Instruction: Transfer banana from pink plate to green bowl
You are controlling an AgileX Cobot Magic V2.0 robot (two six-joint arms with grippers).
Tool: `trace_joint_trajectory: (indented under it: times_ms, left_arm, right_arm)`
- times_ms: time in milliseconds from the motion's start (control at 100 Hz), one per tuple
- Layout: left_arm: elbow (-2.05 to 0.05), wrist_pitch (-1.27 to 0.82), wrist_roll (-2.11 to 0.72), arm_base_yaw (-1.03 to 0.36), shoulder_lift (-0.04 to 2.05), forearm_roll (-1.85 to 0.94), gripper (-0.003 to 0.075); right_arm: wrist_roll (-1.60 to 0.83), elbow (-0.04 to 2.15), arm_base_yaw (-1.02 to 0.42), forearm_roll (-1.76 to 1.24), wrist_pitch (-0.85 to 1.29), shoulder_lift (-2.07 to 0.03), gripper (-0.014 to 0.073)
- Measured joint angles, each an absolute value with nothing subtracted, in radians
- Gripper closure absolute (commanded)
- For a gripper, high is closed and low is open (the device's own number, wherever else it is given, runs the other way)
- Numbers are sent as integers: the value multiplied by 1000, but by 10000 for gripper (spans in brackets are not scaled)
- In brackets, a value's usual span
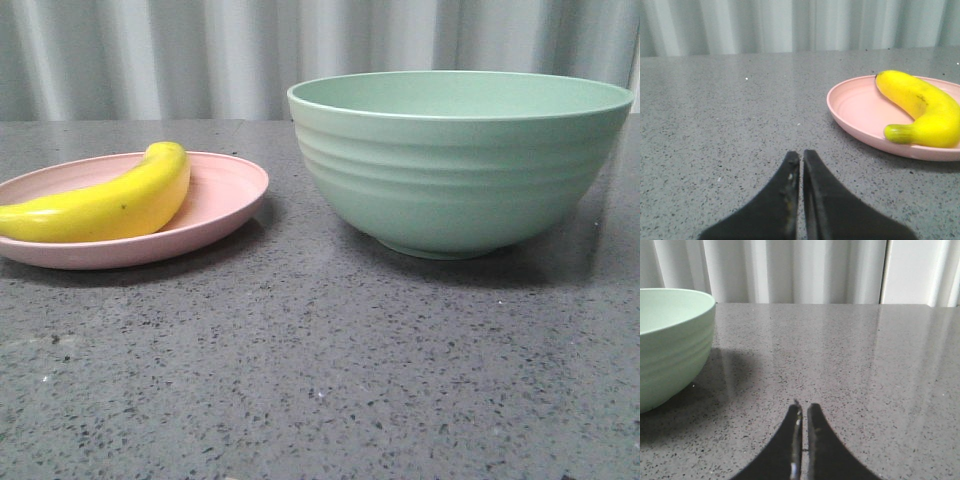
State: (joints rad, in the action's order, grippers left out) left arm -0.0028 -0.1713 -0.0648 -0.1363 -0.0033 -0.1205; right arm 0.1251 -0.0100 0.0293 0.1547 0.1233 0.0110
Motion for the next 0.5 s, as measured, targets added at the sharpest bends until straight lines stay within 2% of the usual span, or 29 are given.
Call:
trace_joint_trajectory:
  times_ms: [310,500]
  left_arm:
    - [-153,-246,-65,-136,14,-115,741]
    - [-277,-307,-65,-136,160,-115,741]
  right_arm:
    - [125,153,29,137,289,-28,657]
    - [125,256,29,-10,377,-160,657]
